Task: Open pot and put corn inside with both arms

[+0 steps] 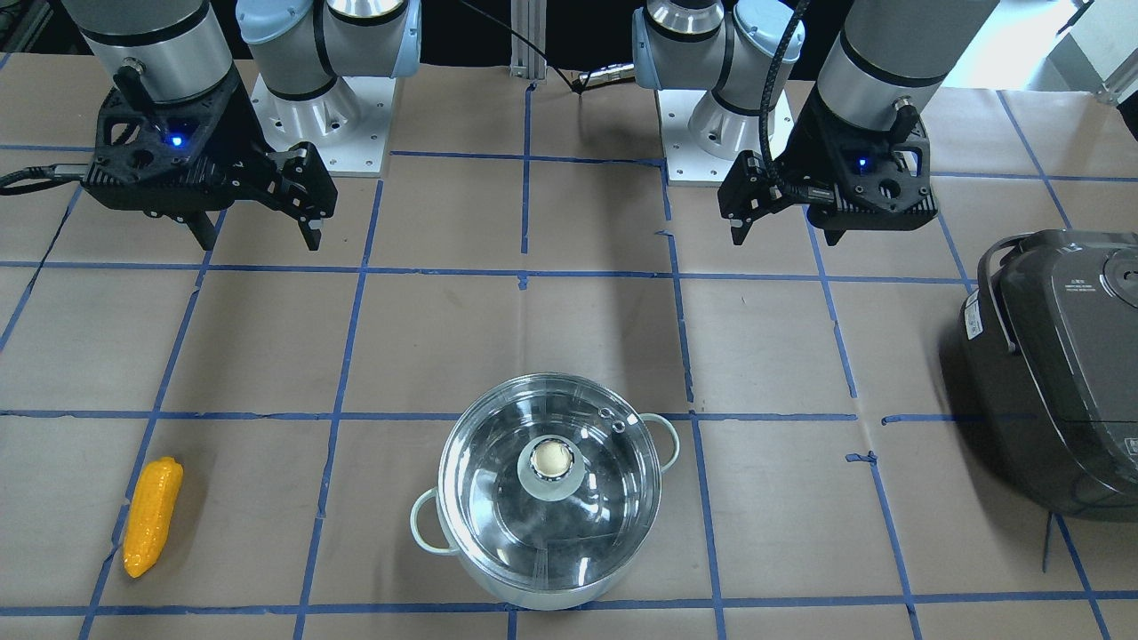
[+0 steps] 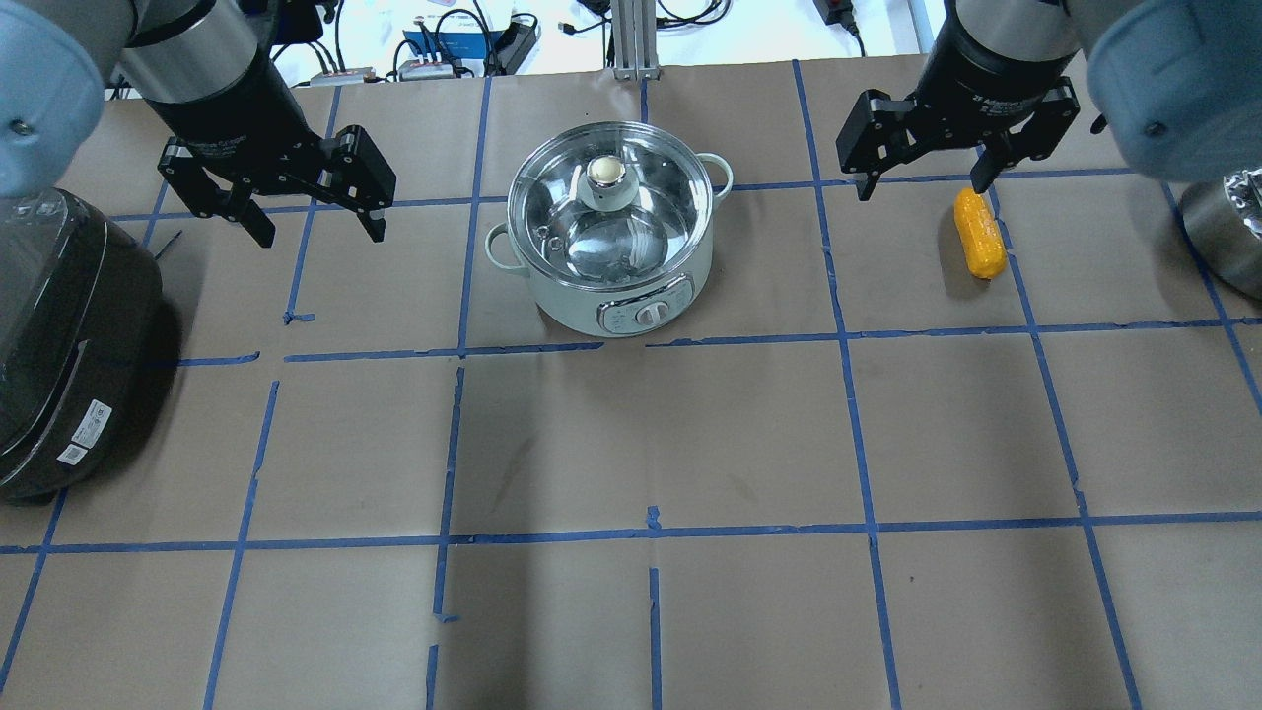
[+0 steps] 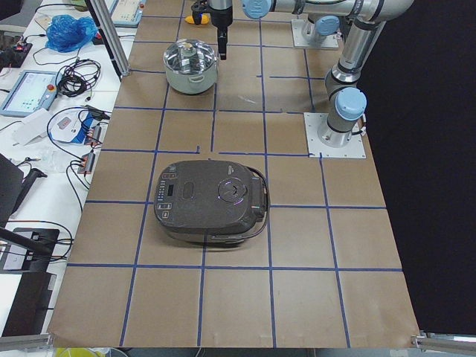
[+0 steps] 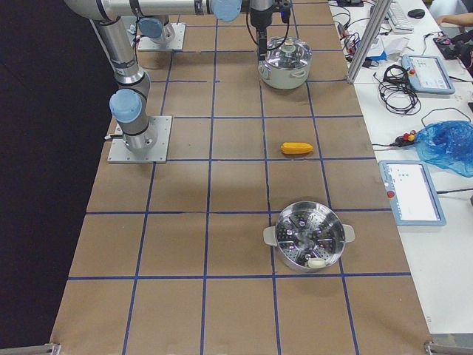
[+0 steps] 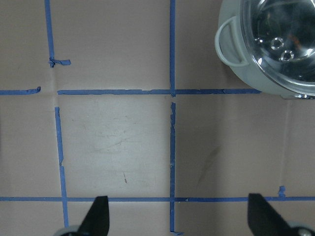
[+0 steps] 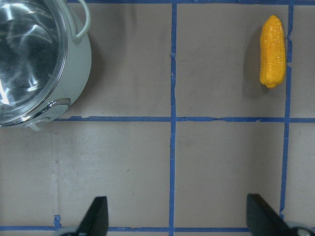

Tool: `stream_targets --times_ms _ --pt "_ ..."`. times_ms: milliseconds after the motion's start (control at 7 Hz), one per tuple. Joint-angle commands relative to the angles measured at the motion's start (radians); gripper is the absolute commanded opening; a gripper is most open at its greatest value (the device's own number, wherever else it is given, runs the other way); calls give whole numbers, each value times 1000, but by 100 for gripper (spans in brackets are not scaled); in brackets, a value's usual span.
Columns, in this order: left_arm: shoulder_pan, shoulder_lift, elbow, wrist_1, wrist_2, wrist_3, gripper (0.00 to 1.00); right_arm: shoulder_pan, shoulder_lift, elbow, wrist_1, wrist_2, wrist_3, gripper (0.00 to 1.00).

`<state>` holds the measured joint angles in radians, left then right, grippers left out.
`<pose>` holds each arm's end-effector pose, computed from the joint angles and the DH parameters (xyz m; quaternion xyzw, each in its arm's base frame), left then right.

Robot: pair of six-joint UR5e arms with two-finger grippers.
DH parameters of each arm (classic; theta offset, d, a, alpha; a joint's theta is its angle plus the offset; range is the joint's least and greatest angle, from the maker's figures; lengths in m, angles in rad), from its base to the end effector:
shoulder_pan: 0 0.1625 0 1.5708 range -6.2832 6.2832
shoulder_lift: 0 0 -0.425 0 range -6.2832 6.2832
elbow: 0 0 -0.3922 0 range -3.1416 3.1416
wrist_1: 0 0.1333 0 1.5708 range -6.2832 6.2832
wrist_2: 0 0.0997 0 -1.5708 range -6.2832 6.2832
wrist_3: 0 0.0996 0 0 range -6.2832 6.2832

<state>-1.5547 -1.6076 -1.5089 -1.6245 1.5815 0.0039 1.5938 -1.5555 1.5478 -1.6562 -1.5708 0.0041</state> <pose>-0.1241 -0.5066 0.4946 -0.0060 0.9999 0.0144 0.0052 0.1449 -0.5040 0.5006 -0.0094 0.9989 -0.0465 0.0006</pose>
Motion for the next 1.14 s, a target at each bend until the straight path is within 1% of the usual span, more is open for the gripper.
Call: stream_targets --times_ms 0,286,429,571,714,857,1000 --pt "2 -2 -2 3 0 -1 100 0 0 0 1 0 1 100" --pt "2 -3 -1 5 -2 -1 100 -5 2 2 1 -2 -3 100" --pt "2 -3 1 5 2 -2 100 -33 3 3 -16 2 -34 100" --pt "8 -2 1 6 2 1 100 -105 21 -9 -19 17 -53 100" --pt "8 -6 3 18 0 2 100 -159 87 -58 -17 37 -56 100" --pt "8 -20 7 70 0 1 100 -173 192 -121 -31 35 -100 100" --pt "4 -55 38 115 -2 -5 100 -189 298 -170 -87 35 -124 100"
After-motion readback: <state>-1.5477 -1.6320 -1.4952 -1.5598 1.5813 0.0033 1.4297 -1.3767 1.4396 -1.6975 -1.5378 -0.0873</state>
